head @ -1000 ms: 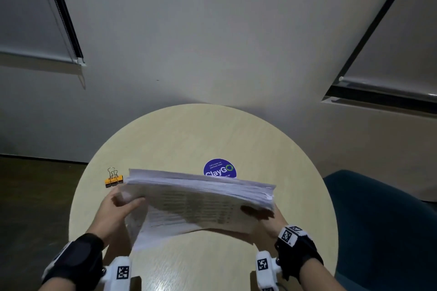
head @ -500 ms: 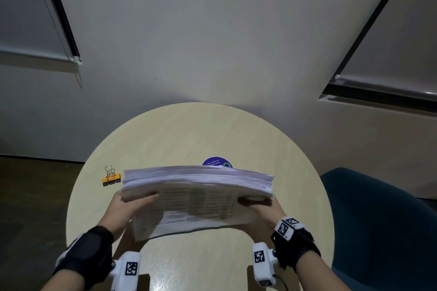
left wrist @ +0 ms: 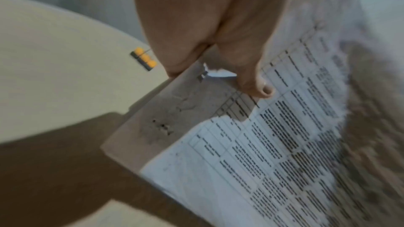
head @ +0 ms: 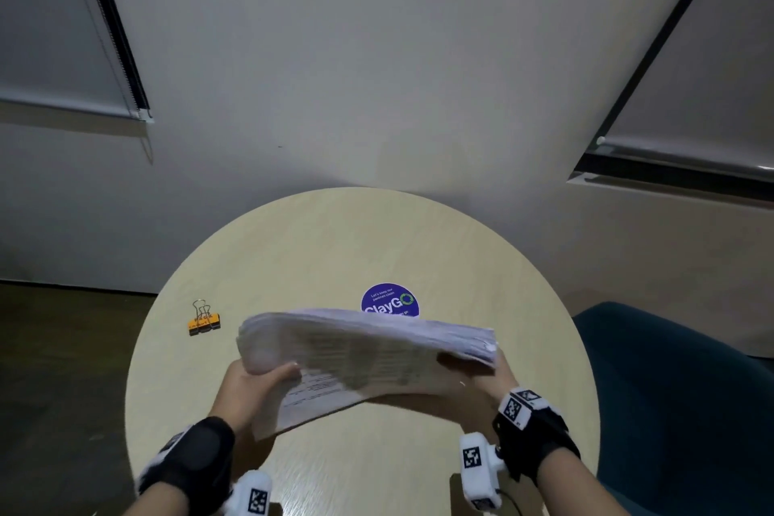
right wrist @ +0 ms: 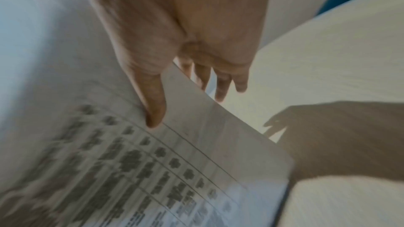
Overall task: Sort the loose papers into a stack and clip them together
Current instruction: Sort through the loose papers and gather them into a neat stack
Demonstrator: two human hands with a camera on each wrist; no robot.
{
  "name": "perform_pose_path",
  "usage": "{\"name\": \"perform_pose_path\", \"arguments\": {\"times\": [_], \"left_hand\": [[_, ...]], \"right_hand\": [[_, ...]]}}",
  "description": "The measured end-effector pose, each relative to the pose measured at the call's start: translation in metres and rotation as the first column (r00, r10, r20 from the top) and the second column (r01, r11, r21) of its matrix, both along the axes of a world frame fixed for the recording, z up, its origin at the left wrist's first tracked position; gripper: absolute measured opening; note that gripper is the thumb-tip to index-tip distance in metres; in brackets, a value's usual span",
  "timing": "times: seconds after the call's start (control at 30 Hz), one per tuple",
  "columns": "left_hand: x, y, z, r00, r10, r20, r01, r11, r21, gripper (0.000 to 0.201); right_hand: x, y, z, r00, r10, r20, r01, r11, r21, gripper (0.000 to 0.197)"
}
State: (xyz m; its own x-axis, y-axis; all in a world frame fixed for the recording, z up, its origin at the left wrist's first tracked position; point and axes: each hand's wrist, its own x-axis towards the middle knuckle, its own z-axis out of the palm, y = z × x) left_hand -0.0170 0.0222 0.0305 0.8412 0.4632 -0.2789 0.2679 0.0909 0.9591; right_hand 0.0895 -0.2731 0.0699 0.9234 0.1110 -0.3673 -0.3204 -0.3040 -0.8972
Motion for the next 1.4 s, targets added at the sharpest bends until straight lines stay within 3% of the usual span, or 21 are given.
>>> {"name": "perform_pose_path", "arguments": {"times": [0.03, 0.1, 0.17, 0.23, 0.3, 0.37, 0.4, 0.43, 0.5, 0.57, 0.6, 0.67, 0.7, 0.77, 0.87, 0.97, 1.03, 1.17, 1.3, 1.4], "left_hand": [[0.002, 0.0, 0.004, 1.0, -0.014, 0.012, 0.014, 1.0, 0.006, 0.016], [0.009, 0.004, 0.013, 0.997, -0.066, 0.044, 0.06, 0.99, 0.128, 0.018], [0.019, 0.009, 0.027, 0.987, -0.135, 0.081, 0.102, 0.94, 0.326, 0.016], [0.029, 0.01, 0.05, 0.963, -0.24, 0.121, 0.14, 0.832, 0.537, 0.01], [0.037, 0.006, 0.077, 0.911, -0.386, 0.144, 0.165, 0.662, 0.731, 0.019], [0.044, 0.004, 0.101, 0.879, -0.455, 0.138, 0.133, 0.514, 0.847, 0.038], [0.046, 0.006, 0.111, 0.884, -0.441, 0.158, 0.089, 0.49, 0.867, 0.042], [0.046, 0.009, 0.118, 0.89, -0.409, 0.201, 0.027, 0.488, 0.873, 0.037], [0.04, 0.014, 0.127, 0.906, -0.254, 0.339, -0.158, 0.539, 0.827, 0.016], [0.034, 0.02, 0.121, 0.927, -0.035, 0.373, -0.268, 0.634, 0.726, 0.054], [0.032, 0.024, 0.116, 0.939, 0.054, 0.34, -0.267, 0.736, 0.622, 0.076], [0.03, 0.025, 0.105, 0.954, 0.062, 0.292, -0.151, 0.944, 0.293, 0.101], [0.03, 0.022, 0.098, 0.95, -0.001, 0.312, -0.047, 0.988, 0.147, 0.103], [0.031, 0.013, 0.089, 0.931, -0.137, 0.338, 0.125, 0.991, 0.056, 0.094], [0.033, 0.0, 0.091, 0.886, -0.184, 0.426, 0.151, 0.982, 0.111, 0.065], [0.033, -0.002, 0.082, 0.866, -0.203, 0.458, 0.167, 0.979, 0.119, 0.064], [0.03, -0.003, 0.059, 0.9, -0.216, 0.378, 0.192, 0.976, 0.1, 0.075], [0.026, -0.012, 0.031, 0.936, -0.272, 0.222, 0.256, 0.962, 0.098, 0.069], [0.025, -0.002, 0.001, 0.967, -0.243, 0.081, 0.238, 0.969, 0.072, 0.036], [0.028, -0.004, 0.001, 0.969, -0.234, 0.078, 0.227, 0.97, 0.081, 0.039]], "right_hand": [[0.005, -0.003, 0.002, 0.993, -0.018, 0.115, 0.021, 1.0, -0.017, 0.06], [0.016, -0.001, 0.011, 0.955, -0.006, 0.297, 0.05, 0.989, -0.142, 0.084], [0.023, 0.006, 0.024, 0.878, 0.164, 0.449, 0.033, 0.917, -0.398, 0.106], [0.026, 0.021, 0.042, 0.744, 0.419, 0.52, 0.006, 0.774, -0.633, 0.111], [0.027, 0.04, 0.05, 0.656, 0.583, 0.479, -0.135, 0.715, -0.686, 0.084], [0.026, 0.054, 0.054, 0.652, 0.614, 0.444, -0.294, 0.745, -0.599, 0.028], [0.025, 0.057, 0.056, 0.673, 0.59, 0.446, -0.331, 0.779, -0.532, 0.01], [0.025, 0.059, 0.055, 0.704, 0.553, 0.446, -0.348, 0.816, -0.462, 0.014], [0.024, 0.061, 0.053, 0.771, 0.476, 0.423, -0.343, 0.87, -0.355, 0.032], [0.023, 0.059, 0.052, 0.841, 0.394, 0.372, -0.307, 0.912, -0.271, 0.026], [0.022, 0.058, 0.051, 0.87, 0.347, 0.351, -0.28, 0.933, -0.228, 0.019], [0.019, 0.055, 0.05, 0.919, 0.246, 0.308, -0.231, 0.969, -0.087, 0.015], [0.017, 0.055, 0.049, 0.934, 0.205, 0.293, -0.214, 0.977, -0.003, 0.012], [0.012, 0.056, 0.047, 0.948, 0.147, 0.281, -0.19, 0.973, 0.133, 0.008], [0.011, 0.056, 0.042, 0.95, 0.097, 0.297, -0.161, 0.967, 0.198, 0.006], [0.009, 0.052, 0.029, 0.961, 0.132, 0.243, -0.183, 0.961, 0.205, 0.011], [0.005, 0.049, 0.012, 0.973, 0.147, 0.177, -0.18, 0.966, 0.188, 0.019], [0.003, 0.046, -0.011, 0.984, 0.147, 0.1, -0.159, 0.979, 0.128, 0.029], [0.01, 0.048, -0.009, 0.98, 0.159, 0.122, -0.164, 0.986, 0.035, 0.033], [0.011, 0.053, -0.011, 0.99, 0.091, 0.104, -0.104, 0.986, 0.128, 0.033]]}}
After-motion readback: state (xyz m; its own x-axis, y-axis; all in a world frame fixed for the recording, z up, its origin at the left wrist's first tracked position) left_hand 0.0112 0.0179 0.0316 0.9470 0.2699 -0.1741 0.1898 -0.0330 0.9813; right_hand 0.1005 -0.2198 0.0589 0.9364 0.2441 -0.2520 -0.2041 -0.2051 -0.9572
